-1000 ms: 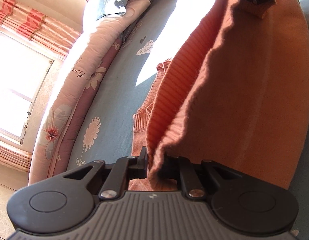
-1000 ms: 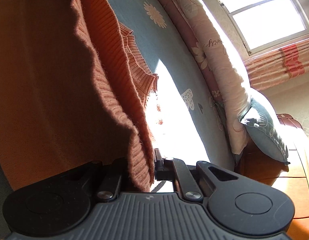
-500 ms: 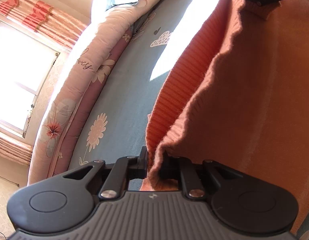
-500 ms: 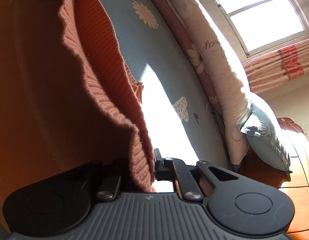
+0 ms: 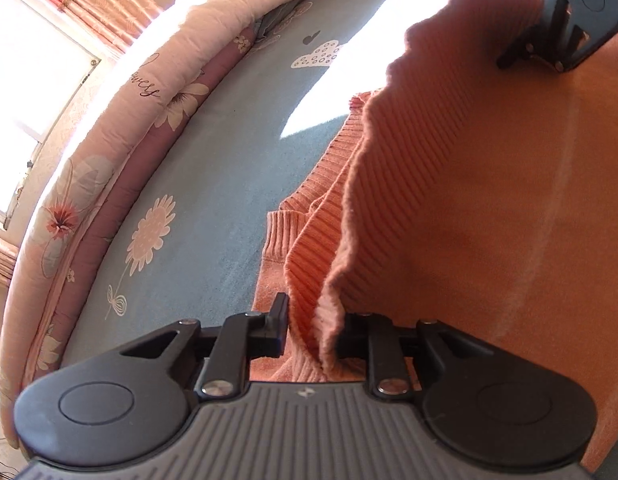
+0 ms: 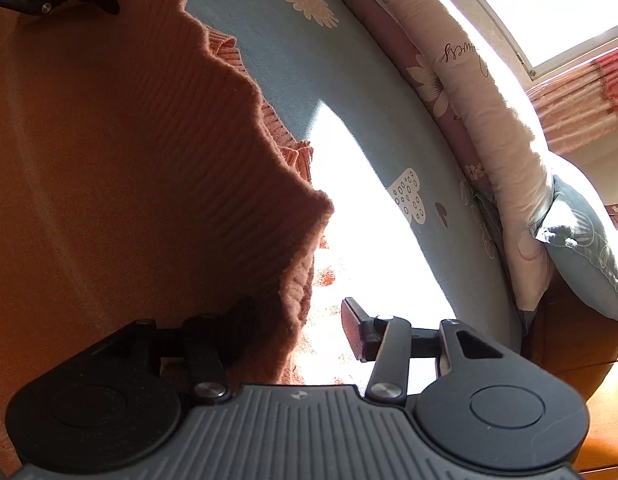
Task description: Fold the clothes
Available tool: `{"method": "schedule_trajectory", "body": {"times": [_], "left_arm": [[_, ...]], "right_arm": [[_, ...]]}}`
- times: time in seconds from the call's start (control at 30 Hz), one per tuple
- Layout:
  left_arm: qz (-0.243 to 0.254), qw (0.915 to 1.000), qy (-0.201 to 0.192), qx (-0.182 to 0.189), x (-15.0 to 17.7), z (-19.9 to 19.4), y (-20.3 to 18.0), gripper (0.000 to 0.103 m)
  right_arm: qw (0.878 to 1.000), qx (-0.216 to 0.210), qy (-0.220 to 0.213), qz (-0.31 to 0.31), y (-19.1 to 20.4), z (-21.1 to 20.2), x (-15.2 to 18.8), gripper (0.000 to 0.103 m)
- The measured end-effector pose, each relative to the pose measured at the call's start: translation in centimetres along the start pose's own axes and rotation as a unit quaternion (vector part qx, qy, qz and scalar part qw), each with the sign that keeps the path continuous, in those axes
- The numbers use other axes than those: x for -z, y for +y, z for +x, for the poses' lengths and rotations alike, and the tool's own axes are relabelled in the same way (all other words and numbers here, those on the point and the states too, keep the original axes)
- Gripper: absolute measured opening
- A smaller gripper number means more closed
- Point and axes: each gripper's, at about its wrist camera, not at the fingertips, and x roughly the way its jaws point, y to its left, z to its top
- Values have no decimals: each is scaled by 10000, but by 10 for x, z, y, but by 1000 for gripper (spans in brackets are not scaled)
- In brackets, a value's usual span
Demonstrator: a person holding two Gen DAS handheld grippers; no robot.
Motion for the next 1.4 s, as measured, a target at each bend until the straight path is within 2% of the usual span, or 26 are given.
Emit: {"method": "schedule_trajectory", "body": {"times": [0.1,0.27,0.4,0.63,0.77,0.9,1.07,1.1,1.13,1.17,1.2,1.27,1.4], "left_arm": [[-564,9978,-58,332,-5,-4,19,37],[-1343,9882,-193,714,-11,-6,47,41],[-1257,9898,-347,578,-13,-11,49,42],[-946,9927,-603,449,-18,-32,35,46],[-920,9914,-639,682,-19,-42,18,50],[-879,9903,-409,998,-18,-37,-3,50],[-897,9875,-163,1283,-14,-34,-23,50],[-894,9871,-122,1321,-14,-34,-25,50],[-897,9870,-100,1333,-14,-35,-27,50],[-900,9868,-77,1345,-13,-35,-29,50],[-904,9866,-66,1358,-13,-36,-30,50],[-912,9863,-66,1372,-13,-39,-31,50],[-952,9867,-61,1315,-14,-42,-32,50]], "right_arm": [[9994,-266,-63,201,-13,-3,-2,61],[9949,-562,-123,825,-36,-10,-2,63],[9902,-753,-266,1143,-41,-22,3,63],[9900,-782,-492,1063,-26,-47,15,64],[9908,-778,-439,1013,-21,-57,30,65],[9923,-658,-233,1025,-14,-64,53,65],[9954,-369,-216,856,-14,-51,65,64],[9961,-339,-209,791,-14,-48,66,60],[9961,-389,-159,775,-15,-44,65,51],[9959,-433,-109,790,-17,-40,65,25],[9946,-460,-63,930,-22,-37,64,17],[9850,-549,19,1636,-41,-31,68,17],[9489,-746,230,3058,-77,-19,89,29]]}}
